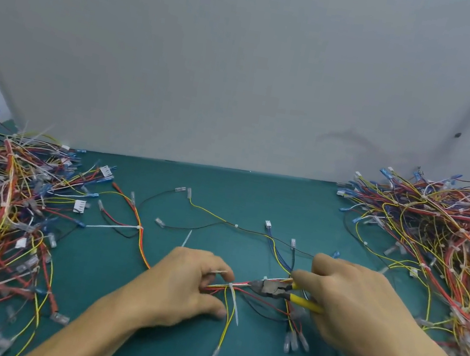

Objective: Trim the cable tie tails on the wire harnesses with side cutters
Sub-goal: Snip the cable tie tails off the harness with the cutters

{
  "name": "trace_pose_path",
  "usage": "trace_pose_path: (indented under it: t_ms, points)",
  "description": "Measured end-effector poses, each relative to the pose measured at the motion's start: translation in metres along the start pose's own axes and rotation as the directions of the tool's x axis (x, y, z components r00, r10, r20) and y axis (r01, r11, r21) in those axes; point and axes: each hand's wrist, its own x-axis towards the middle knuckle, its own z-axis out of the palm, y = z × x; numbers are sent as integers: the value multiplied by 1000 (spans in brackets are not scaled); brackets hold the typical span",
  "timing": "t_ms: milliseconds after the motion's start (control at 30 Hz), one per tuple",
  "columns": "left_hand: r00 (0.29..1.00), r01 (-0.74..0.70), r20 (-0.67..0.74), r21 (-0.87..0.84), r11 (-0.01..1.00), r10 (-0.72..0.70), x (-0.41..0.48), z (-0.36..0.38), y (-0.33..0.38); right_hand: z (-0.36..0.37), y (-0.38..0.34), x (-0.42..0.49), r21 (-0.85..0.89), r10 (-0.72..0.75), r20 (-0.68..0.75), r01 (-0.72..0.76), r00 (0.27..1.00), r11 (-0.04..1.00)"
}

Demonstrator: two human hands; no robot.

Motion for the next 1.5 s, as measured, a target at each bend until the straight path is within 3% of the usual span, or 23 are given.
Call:
trace_pose_path:
  t_ms: [167,300,467,1100,1500]
  points:
    - [993,-3,-117,-18,1000,0,7,10,-1,-1,-2,6,-70,-58,-72,53,996,996]
    - [988,137,-38,-201,970,-147,14,9,-1,2,-7,11,-45,-99,-36,98,994,994]
    - [981,182,-9,-295,938,-193,16,7,-3,14,-9,16,-31,-38,13,39,999,999]
    - [987,150,-15,-279,948,-161,14,5,-1,9,-4,26,1,10,79,-10,997,1000]
    - [987,149,-12,-292,945,-159,14,5,-1,16,-5,28,19,-61,134,59,989,998]
